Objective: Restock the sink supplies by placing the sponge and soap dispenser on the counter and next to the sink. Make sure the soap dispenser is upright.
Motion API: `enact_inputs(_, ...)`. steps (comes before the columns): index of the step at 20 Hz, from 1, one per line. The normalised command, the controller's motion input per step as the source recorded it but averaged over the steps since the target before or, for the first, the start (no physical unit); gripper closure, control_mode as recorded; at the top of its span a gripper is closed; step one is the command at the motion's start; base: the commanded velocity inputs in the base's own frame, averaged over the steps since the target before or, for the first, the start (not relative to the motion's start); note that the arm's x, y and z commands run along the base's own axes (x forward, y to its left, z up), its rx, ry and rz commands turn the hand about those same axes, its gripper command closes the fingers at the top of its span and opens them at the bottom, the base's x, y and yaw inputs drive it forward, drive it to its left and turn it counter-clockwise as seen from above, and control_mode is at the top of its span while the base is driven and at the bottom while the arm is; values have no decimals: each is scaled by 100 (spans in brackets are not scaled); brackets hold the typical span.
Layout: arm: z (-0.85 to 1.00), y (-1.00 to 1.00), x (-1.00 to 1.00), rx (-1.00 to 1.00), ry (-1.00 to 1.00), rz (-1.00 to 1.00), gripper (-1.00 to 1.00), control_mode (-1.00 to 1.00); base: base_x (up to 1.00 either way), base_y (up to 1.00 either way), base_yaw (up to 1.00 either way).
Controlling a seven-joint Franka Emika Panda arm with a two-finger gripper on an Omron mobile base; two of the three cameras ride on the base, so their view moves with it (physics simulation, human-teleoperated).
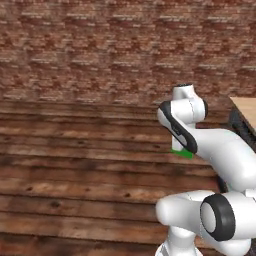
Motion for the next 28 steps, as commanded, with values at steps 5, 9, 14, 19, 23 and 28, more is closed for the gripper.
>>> enact_inputs(5, 0, 0, 0, 0, 0, 0, 100, 100, 16, 24, -74)
enact_inputs(9, 0, 0, 0, 0, 0, 0, 100, 100, 11, 46, -70)
enact_inputs(14, 0, 0, 0, 0, 0, 0, 100, 100, 0, 69, -58)
enact_inputs(19, 0, 0, 0, 0, 0, 0, 100, 100, 0, 56, -58)
enact_inputs(23, 0, 0, 0, 0, 0, 0, 100, 100, 9, 19, -74)
enact_inputs(28, 0, 0, 0, 0, 0, 0, 100, 100, 23, 0, -78)
